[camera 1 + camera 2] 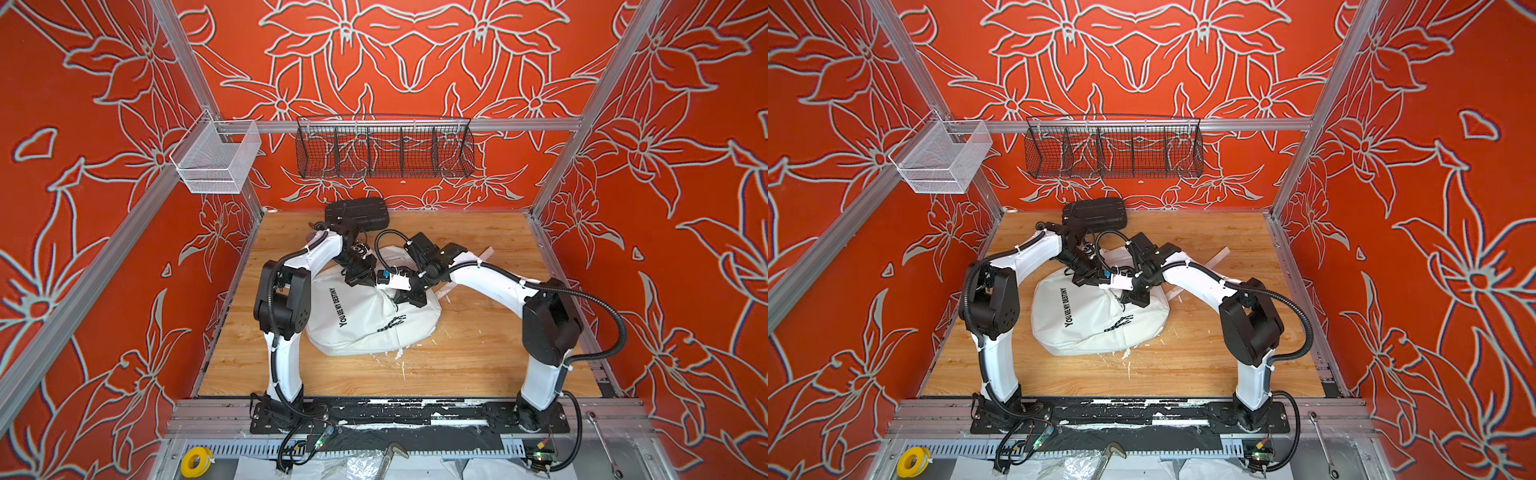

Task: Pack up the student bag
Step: 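Drag the zipper pull along with the right gripper while the left holds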

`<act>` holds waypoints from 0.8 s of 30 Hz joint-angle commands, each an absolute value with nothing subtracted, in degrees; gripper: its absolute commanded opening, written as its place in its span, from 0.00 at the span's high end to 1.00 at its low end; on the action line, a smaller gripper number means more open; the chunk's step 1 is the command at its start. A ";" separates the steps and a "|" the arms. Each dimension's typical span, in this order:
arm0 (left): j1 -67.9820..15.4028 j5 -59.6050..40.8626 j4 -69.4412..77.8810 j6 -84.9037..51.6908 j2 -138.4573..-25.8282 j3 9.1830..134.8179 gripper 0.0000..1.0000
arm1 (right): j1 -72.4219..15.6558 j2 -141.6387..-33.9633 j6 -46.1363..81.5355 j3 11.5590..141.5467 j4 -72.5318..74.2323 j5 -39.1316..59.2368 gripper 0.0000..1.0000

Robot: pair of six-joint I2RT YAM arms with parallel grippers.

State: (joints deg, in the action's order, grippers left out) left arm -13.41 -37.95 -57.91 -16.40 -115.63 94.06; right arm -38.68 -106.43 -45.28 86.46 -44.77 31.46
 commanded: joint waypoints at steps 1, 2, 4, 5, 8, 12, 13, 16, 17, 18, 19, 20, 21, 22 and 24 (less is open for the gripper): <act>-10.78 -32.31 -56.37 -13.07 -112.77 94.07 1.00 | -38.97 -107.66 -49.59 86.61 -58.16 40.31 1.00; -10.17 -33.22 -56.21 -13.20 -112.63 93.76 1.00 | -39.18 -107.72 -50.35 85.64 -58.82 39.20 1.00; -10.04 -35.01 -57.36 -11.76 -113.36 94.77 1.00 | -39.37 -107.81 -50.43 84.27 -58.85 34.17 1.00; -10.50 -35.55 -58.10 -10.84 -113.82 95.50 1.00 | -39.37 -107.84 -49.91 84.19 -57.70 31.42 1.00; -13.12 -36.22 -60.07 -8.83 -115.79 98.07 1.00 | -39.37 -107.26 -45.38 84.36 -49.58 22.49 1.00; -15.67 -37.89 -59.44 -9.50 -116.98 98.33 1.00 | -39.46 -103.97 -42.43 78.69 -32.18 20.27 1.00; -15.86 -38.35 -59.19 -9.81 -117.12 97.98 1.00 | -39.46 -102.82 -42.88 76.54 -27.57 20.04 1.00; -16.08 -38.72 -58.14 -10.40 -116.48 96.35 1.00 | -39.46 -99.87 -44.70 70.04 -15.94 18.27 0.85; -16.13 -38.91 -57.86 -10.46 -116.41 96.08 1.00 | -39.46 -99.15 -46.07 68.82 -13.34 18.12 0.80; -16.04 -39.06 -57.75 -10.55 -116.49 95.87 1.00 | -39.46 -98.66 -46.99 67.55 -10.90 18.07 0.75; -16.07 -39.26 -57.86 -10.55 -116.66 95.86 1.00 | -39.51 -98.13 -47.94 67.07 -10.16 17.92 0.72; -16.08 -39.35 -58.05 -10.47 -116.96 96.06 1.00 | -39.62 -97.44 -48.22 66.47 -9.01 17.48 0.72; -16.08 -39.45 -58.11 -10.46 -117.22 96.14 1.00 | -39.63 -96.33 -48.97 65.43 -7.84 18.03 0.72; -16.08 -39.53 -58.08 -10.52 -117.46 96.15 1.00 | -39.68 -95.13 -51.18 64.34 -7.25 19.67 0.71; -16.10 -39.96 -57.53 -10.79 -117.55 96.16 1.00 | -40.07 -93.14 -53.70 60.91 -4.26 21.45 0.67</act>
State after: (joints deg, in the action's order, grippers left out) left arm -15.77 -36.40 -57.23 -11.51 -116.66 95.83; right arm -39.62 -96.53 -48.75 63.55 -12.23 19.57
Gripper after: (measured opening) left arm 0.048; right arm 0.321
